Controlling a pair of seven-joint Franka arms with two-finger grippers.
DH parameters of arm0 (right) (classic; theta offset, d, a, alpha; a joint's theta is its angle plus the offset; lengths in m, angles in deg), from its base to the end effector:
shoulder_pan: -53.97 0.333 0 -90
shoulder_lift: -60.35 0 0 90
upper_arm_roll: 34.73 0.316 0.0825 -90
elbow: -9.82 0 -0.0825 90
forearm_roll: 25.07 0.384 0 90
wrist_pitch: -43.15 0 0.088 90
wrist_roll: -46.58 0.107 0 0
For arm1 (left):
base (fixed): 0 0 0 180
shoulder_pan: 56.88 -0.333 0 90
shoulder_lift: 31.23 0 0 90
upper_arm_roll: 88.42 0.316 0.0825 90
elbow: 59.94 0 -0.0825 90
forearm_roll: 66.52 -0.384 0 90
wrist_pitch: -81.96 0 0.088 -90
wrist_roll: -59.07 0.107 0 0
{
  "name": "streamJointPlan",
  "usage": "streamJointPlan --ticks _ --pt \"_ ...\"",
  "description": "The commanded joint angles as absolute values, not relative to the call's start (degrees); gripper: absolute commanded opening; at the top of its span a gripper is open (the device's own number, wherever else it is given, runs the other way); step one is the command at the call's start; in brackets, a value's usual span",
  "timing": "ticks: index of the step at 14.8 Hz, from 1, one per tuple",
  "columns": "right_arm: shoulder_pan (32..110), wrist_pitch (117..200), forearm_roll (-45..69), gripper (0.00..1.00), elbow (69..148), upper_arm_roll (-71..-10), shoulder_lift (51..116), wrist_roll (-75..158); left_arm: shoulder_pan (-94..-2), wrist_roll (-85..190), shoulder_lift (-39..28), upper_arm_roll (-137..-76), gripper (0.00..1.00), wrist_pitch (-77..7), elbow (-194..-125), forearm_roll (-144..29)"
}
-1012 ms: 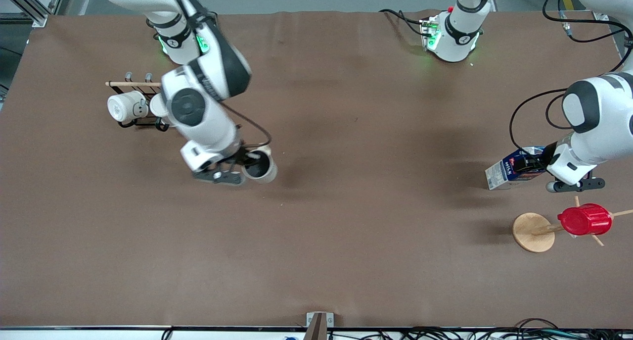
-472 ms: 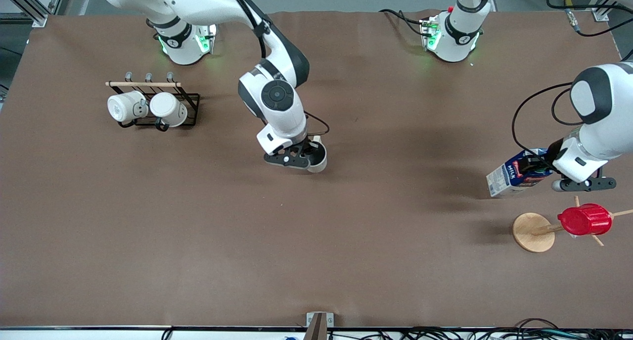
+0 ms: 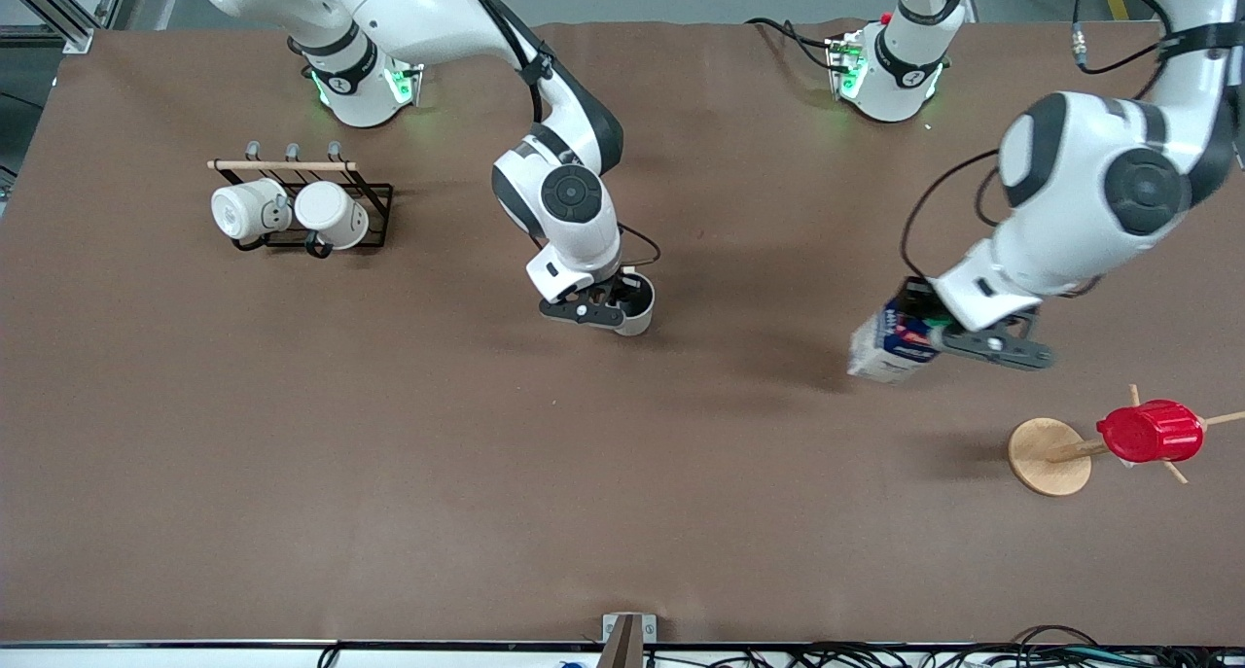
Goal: Place cup and milk on table
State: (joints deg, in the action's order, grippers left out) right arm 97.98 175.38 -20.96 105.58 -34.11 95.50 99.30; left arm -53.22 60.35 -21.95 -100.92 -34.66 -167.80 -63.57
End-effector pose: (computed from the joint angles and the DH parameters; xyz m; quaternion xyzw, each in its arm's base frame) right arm 0.4864 0.4810 0.2499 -0.9949 0.0952 0.0149 0.0284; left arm 0.5753 -0.1647 0.4244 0.9895 -0.1387 -0.0080 0.0397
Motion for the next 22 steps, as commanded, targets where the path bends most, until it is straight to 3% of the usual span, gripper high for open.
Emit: streamJointPlan --ticks 1,5,10,14,18,22 --pt "97.9 174.2 -21.2 1.0 104.7 -34.8 94.6 100.1 -53.5 57.7 -21.5 -106.4 0.22 -34.3 -167.3 -63.2" --pt "90.1 162.5 -21.3 1.0 104.8 -35.2 83.0 95.2 -52.9 43.5 -16.1 -116.3 0.22 -35.3 -162.9 -69.3" --pt "75.4 150.8 -27.6 1.0 104.6 -35.1 70.5 82.0 -52.4 21.9 -4.2 -125.9 0.22 -35.3 -155.1 -82.3" --pt "64.2 147.6 -28.1 1.0 103.3 -35.0 64.7 68.5 -50.7 12.9 -1.9 -128.1 0.22 -35.3 -154.8 -85.8" --pt "56.4 134.9 -27.3 1.0 94.1 -35.1 64.0 59.6 -49.3 11.5 -1.2 -128.3 0.22 -34.2 -155.6 -85.6" --pt "50.0 128.4 -25.3 1.0 93.6 -34.5 62.1 51.9 -49.8 11.9 -1.7 -128.8 0.23 -32.4 -157.0 -85.6"
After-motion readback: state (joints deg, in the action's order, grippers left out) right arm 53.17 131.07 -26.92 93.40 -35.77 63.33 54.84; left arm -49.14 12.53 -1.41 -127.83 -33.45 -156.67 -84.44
